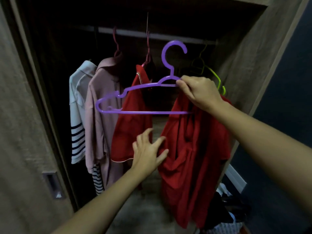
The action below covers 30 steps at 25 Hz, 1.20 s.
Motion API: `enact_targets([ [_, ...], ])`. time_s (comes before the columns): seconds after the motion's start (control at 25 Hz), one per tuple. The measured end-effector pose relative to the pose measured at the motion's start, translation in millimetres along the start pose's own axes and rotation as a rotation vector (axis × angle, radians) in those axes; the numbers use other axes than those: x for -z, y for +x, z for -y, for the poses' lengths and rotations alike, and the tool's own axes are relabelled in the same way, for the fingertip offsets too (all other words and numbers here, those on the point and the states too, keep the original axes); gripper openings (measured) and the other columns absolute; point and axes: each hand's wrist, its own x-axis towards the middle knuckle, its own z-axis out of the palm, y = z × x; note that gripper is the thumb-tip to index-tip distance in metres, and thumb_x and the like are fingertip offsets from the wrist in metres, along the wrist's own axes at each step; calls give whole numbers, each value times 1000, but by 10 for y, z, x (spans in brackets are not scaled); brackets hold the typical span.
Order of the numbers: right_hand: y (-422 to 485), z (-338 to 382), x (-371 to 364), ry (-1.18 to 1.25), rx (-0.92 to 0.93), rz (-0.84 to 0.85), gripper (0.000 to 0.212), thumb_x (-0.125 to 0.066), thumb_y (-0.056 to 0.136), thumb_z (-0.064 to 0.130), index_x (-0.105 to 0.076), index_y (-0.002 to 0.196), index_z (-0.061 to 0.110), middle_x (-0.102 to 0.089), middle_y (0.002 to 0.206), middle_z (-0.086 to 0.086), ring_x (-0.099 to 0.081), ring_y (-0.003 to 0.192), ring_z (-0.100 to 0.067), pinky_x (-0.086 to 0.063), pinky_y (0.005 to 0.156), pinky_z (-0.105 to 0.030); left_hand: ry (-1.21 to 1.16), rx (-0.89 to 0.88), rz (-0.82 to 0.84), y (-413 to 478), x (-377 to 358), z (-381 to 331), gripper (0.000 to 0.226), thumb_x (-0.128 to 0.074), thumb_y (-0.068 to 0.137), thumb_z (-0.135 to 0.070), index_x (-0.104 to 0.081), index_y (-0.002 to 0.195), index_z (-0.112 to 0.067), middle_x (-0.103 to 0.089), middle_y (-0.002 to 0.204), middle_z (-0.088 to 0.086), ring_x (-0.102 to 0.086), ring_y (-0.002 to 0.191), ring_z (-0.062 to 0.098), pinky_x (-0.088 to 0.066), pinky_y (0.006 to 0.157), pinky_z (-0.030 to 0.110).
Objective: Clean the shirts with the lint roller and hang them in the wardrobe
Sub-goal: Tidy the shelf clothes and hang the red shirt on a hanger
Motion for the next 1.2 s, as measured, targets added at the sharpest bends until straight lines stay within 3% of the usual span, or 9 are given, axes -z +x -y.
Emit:
enact_targets([
  [0.12, -37, -61, 74, 114, -29, -54, 50, -24, 93, 50, -60, 92, 16, -69, 84, -10, -66, 84, -34, -51, 63, -44, -456, 193, 445, -8, -97, 195, 64, -55, 75, -57, -50, 131, -25, -36, 134, 15, -39, 128, 27, -30, 106, 23],
  [0.28, -166, -75, 43, 277, -71, -74, 45, -31, 95, 45, -64, 93, 15, -68, 79, -9, -66, 79, -31, -50, 65, -45, -644, 131, 491, 143, 31, 233, 56, -69, 82, -23, -47, 134, -25, -50, 136, 2, -47, 126, 13, -29, 96, 3],
  [0.44, -388, -268, 10, 154, -20, 12, 49, -28, 94, 48, -63, 91, 13, -69, 81, -10, -66, 79, -30, -51, 62, -40, -766, 295, 452, 320, 300, 532, 55, -65, 57, -24, -53, 106, -47, -59, 113, 2, -59, 97, 18, -45, 86, 27],
  [0.56, -614, -377, -30, 95, 38, 68, 55, -22, 94, 55, -61, 91, 16, -68, 84, -9, -67, 79, -31, -54, 60, -41, -870, 341, 559, 378, 684, 835, 55, -62, 61, -9, -50, 111, -29, -58, 98, 5, -56, 67, 7, -51, 57, 23],
  [0.68, -725, -348, -119, 24, 113, 114, 64, -12, 94, 58, -62, 87, 18, -66, 76, -9, -68, 68, -30, -53, 50, -37, -818, 453, 455, 414, 1051, 1030, 46, -57, 73, 5, -49, 114, -16, -52, 87, 0, -53, 51, -2, -44, 41, 13],
  [0.8, -733, -177, -281, -110, 239, 171, 67, -10, 95, 58, -65, 88, 20, -65, 71, -6, -66, 55, -30, -49, 40, -34, -455, 407, 270, 502, 1320, 988, 25, -52, 60, -19, -61, 83, -18, -58, 70, 6, -55, 55, 12, -44, 48, 20],
  [0.88, -642, 12, -362, -87, 157, 179, 55, -23, 94, 57, -65, 95, 21, -69, 82, -6, -69, 66, -33, -51, 49, -38, -159, 284, 49, 528, 1370, 801, 22, -50, 63, -30, -61, 67, -11, -58, 60, 9, -55, 59, 24, -39, 56, 29],
  [1.04, -493, 135, -394, 91, -137, 186, 38, -37, 92, 54, -58, 91, 21, -70, 93, -5, -66, 89, -32, -50, 68, -40, -112, -42, 21, 490, 1247, 649, 48, -47, 79, -53, -69, 100, -16, -69, 94, 5, -60, 87, 16, -41, 78, 27],
  [1.2, -546, 95, -318, 253, -262, 103, 37, -43, 87, 57, -60, 88, 25, -66, 71, -3, -66, 75, -27, -48, 64, -36, -101, -4, 123, 542, 1284, 952, 59, -45, 78, -66, -55, 118, -25, -63, 108, 0, -60, 100, 18, -45, 85, 31],
])
